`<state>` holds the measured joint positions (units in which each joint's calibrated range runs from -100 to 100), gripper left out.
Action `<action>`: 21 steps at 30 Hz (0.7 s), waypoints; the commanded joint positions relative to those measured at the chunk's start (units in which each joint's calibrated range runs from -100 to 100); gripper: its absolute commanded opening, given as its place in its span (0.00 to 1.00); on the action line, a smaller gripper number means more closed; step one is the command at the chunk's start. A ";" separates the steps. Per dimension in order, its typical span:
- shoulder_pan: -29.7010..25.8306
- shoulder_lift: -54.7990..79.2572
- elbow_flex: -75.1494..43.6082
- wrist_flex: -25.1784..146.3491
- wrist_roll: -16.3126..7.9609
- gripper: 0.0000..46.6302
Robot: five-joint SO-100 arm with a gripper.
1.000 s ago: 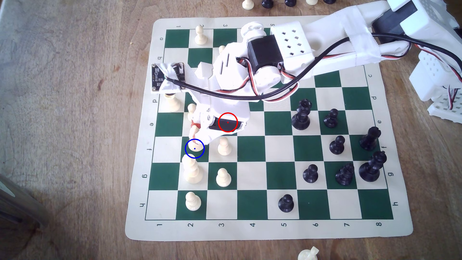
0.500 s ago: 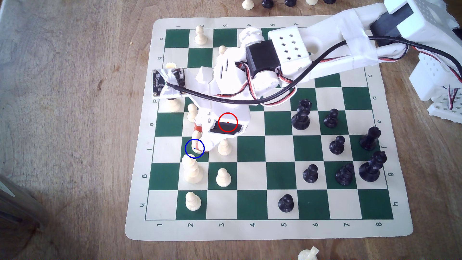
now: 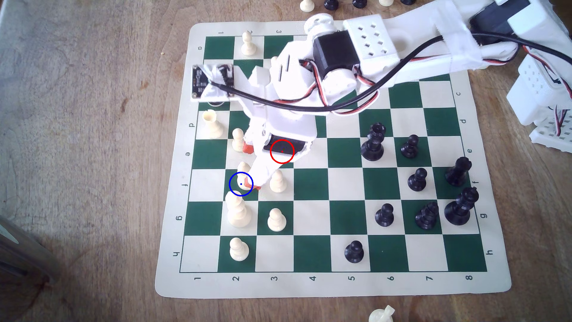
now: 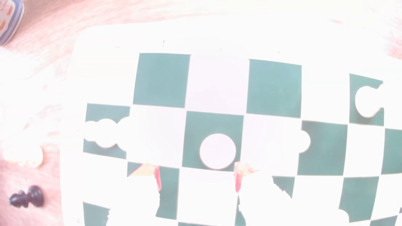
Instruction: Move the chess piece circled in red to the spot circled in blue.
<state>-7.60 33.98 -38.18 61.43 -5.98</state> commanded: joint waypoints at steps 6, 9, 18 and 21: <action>0.83 -37.97 32.11 -6.97 1.12 0.00; 4.19 -56.90 60.21 -23.19 1.32 0.00; 14.52 -100.02 115.52 -72.98 6.15 0.00; 17.65 -110.12 126.58 -85.76 7.47 0.00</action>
<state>6.64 -59.11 76.68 -5.42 -0.32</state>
